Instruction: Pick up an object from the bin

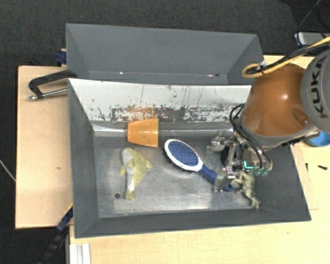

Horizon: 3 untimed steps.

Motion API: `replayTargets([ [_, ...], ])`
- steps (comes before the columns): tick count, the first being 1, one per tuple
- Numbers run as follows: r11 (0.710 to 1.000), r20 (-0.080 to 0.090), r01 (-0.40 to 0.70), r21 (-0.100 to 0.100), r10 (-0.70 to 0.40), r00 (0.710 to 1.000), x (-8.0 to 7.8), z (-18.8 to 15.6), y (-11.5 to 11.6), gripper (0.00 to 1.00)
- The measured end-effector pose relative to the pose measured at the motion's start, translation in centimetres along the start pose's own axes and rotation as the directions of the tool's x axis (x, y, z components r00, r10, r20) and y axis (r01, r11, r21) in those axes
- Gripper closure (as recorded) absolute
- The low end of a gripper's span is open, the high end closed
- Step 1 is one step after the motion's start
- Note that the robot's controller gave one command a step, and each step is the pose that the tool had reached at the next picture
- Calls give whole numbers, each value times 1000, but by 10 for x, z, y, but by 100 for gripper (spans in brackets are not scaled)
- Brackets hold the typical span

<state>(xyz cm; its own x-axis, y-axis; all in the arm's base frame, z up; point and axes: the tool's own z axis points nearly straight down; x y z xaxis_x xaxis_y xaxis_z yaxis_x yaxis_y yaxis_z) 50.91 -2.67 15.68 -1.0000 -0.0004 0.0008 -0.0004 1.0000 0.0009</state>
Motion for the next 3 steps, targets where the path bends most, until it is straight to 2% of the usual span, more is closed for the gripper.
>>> replayTargets([
  [1,998,16,-58,-1,58,998,-63,86,33,0],
  [3,998,5,-59,1,59,998,-67,81,33,0],
])
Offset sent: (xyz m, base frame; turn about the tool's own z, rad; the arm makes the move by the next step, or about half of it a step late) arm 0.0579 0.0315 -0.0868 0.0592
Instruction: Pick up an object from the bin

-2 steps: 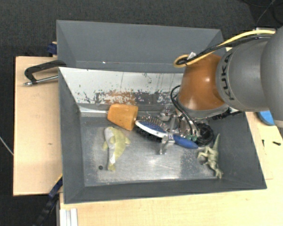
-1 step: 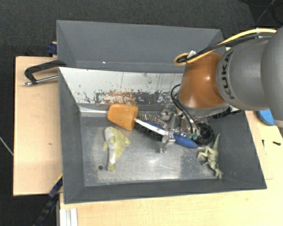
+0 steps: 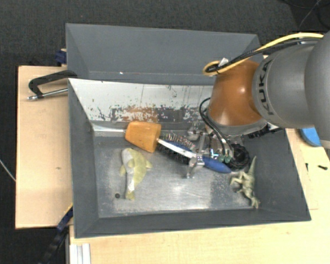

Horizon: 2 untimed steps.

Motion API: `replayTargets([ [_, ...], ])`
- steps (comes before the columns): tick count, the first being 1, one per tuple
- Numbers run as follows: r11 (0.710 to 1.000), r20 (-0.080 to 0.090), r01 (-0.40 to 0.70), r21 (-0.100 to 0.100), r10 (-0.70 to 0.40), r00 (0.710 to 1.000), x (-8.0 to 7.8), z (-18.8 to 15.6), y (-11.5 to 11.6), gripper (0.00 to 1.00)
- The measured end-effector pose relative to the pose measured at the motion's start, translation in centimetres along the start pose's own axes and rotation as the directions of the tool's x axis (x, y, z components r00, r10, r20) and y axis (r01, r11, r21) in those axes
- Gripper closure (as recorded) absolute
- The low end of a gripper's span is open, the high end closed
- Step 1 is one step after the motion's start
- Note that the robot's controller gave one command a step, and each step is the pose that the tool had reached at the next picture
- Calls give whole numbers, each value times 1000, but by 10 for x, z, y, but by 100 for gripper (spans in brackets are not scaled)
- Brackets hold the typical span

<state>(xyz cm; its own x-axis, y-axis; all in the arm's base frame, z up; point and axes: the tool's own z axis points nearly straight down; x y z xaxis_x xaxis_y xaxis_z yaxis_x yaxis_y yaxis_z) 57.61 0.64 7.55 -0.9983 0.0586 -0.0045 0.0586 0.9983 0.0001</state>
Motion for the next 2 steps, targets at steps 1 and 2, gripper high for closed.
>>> replayTargets([
  [1,1000,-1,0,0,0,1000,-1,-1,0,0],
  [2,1000,1,1,-1,-1,1000,-2,-2,1,0],
])
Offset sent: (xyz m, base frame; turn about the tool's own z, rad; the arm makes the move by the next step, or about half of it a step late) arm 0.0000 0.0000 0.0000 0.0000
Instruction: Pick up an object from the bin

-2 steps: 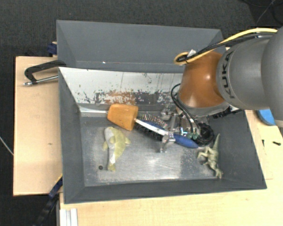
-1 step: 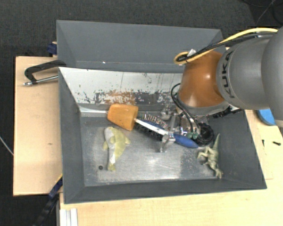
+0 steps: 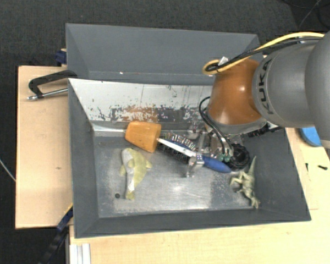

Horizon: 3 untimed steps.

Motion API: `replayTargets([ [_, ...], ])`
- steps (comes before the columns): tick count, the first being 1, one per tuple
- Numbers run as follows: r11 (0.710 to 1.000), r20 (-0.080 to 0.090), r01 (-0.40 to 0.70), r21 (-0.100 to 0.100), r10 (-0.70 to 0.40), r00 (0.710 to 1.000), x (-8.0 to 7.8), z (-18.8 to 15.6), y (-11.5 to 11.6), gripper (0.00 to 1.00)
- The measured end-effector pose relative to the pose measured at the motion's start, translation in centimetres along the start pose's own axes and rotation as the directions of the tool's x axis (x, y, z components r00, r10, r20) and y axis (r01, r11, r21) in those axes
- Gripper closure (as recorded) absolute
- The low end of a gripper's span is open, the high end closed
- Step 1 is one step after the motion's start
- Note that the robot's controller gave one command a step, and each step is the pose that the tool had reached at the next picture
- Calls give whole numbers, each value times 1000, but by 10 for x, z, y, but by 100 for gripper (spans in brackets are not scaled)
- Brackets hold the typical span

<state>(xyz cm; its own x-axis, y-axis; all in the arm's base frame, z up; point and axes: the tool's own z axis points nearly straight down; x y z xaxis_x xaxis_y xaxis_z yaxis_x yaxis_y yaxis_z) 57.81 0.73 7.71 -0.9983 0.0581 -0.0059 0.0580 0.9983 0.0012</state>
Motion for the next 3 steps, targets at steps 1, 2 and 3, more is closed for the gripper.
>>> replayTargets([
  [1,1000,0,0,1,0,1000,0,-1,0,100],
  [2,1000,-1,0,0,0,1000,-1,-6,0,100],
  [3,1000,1,1,0,-1,1000,-3,-26,1,100],
])
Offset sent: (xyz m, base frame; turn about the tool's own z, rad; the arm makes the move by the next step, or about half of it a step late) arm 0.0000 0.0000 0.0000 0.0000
